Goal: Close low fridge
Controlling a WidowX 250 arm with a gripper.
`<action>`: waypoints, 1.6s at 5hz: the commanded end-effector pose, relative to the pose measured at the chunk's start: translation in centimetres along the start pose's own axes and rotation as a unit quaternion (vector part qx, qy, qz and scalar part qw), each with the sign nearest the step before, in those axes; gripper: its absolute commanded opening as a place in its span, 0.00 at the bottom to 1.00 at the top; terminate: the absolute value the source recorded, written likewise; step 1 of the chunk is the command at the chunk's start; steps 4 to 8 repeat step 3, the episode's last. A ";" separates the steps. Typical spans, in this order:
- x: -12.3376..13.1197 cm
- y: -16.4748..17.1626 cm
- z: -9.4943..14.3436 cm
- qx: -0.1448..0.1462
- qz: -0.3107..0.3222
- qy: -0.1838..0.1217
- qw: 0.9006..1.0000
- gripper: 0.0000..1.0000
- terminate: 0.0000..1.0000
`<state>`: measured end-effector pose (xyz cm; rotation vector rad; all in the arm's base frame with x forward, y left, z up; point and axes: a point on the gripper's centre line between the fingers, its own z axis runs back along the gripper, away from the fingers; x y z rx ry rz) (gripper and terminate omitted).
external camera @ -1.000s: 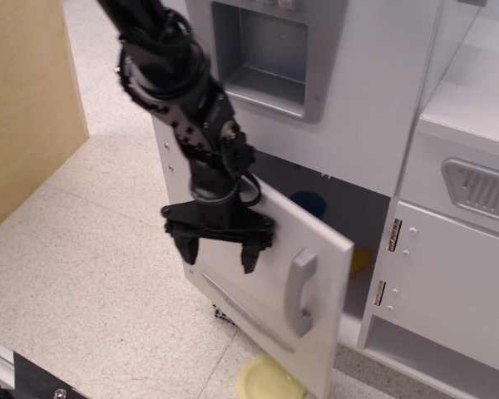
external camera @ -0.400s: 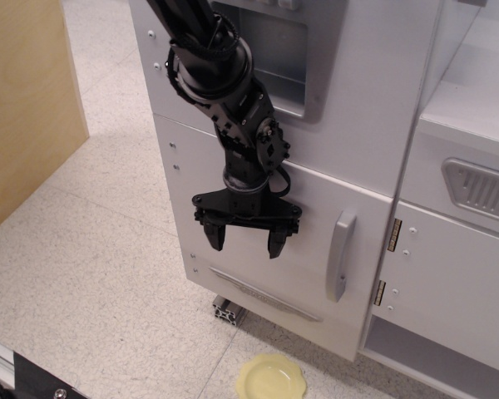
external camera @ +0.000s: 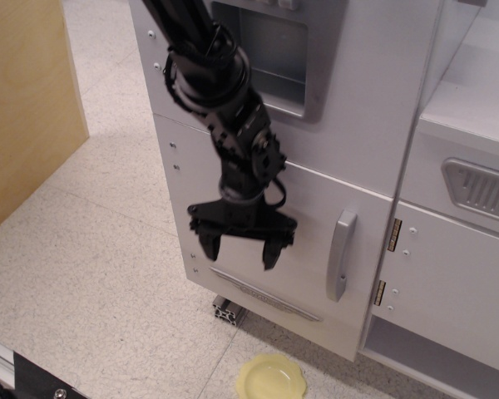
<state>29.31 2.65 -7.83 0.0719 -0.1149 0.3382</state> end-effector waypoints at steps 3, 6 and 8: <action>0.9 0.3 2.7 -0.007 -0.008 -0.024 1.000 1.00 1.00; 0.9 0.3 2.7 -0.007 -0.008 -0.024 1.000 1.00 1.00; 0.9 0.3 2.7 -0.007 -0.008 -0.024 1.000 1.00 1.00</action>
